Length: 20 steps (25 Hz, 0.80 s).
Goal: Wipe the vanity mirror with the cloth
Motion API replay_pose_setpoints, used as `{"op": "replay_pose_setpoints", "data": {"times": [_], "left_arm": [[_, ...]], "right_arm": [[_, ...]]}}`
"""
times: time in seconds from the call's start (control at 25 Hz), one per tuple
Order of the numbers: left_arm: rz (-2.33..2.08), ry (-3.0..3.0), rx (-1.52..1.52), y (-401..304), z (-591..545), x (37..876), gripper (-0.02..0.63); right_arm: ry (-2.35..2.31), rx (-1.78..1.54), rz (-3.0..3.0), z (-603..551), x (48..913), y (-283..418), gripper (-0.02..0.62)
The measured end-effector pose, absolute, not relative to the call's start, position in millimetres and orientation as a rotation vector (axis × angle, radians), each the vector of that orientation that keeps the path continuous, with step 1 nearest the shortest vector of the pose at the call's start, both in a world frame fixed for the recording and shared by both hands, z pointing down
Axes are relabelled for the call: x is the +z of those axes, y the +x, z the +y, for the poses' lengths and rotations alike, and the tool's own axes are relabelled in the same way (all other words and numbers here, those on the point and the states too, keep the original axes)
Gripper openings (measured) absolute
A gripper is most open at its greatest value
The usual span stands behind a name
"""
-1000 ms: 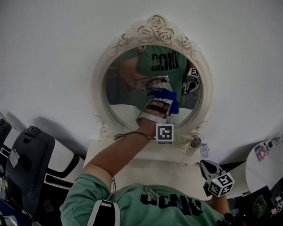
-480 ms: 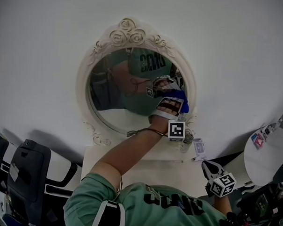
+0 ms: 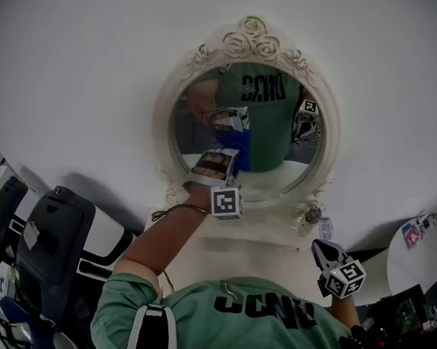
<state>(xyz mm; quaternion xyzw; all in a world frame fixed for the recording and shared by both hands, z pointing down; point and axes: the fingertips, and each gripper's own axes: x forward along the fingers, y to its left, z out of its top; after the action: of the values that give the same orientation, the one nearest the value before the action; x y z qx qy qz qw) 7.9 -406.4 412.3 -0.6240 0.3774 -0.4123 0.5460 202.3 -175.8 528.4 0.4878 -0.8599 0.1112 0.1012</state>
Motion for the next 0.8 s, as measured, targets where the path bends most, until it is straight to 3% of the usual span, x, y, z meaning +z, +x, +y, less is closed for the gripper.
{"op": "replay_pose_setpoints", "data": {"times": [0.28,0.8], "left_arm": [[1.064,-1.380,-1.201,-137.6,-420.9,432.7,0.100],[1.081,-1.443,-1.246,-158.5,-438.9,455.3,0.098]], "right_arm": [[1.302,0.275,-2.594,-198.7,520.9,160.0,0.012],[1.307,0.283,-2.565,-200.3,524.1,159.4,0.012]]}}
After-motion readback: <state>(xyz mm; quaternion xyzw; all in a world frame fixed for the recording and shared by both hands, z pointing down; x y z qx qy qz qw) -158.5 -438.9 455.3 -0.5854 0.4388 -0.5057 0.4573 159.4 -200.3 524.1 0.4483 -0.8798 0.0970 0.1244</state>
